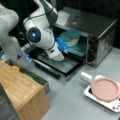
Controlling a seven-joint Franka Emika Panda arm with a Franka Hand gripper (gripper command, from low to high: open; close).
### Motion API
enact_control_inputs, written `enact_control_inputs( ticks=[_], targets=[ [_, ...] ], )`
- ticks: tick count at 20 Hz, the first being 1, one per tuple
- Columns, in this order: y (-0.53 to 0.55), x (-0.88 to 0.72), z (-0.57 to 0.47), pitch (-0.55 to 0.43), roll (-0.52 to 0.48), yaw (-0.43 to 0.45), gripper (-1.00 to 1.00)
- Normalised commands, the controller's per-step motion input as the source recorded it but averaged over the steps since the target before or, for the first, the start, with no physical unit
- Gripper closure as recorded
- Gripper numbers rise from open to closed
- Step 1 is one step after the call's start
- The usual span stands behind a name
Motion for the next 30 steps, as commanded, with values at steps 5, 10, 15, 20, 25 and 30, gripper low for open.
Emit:
enact_control_inputs(
  ticks=[5,10,15,20,25,30],
  targets=[
    [-0.33,0.1,-0.06,-0.138,-0.022,0.198,1.0],
    [-0.24,0.1,-0.05,-0.14,-0.025,0.204,1.0],
    [-0.2,0.1,-0.05,-0.151,-0.03,0.186,-1.0],
    [-0.17,0.09,-0.03,-0.149,-0.047,0.174,-1.0],
    [-0.16,0.07,-0.01,-0.139,-0.052,0.169,-1.0],
    [-0.14,0.04,0.01,-0.115,-0.042,0.162,-1.0]
  ],
)
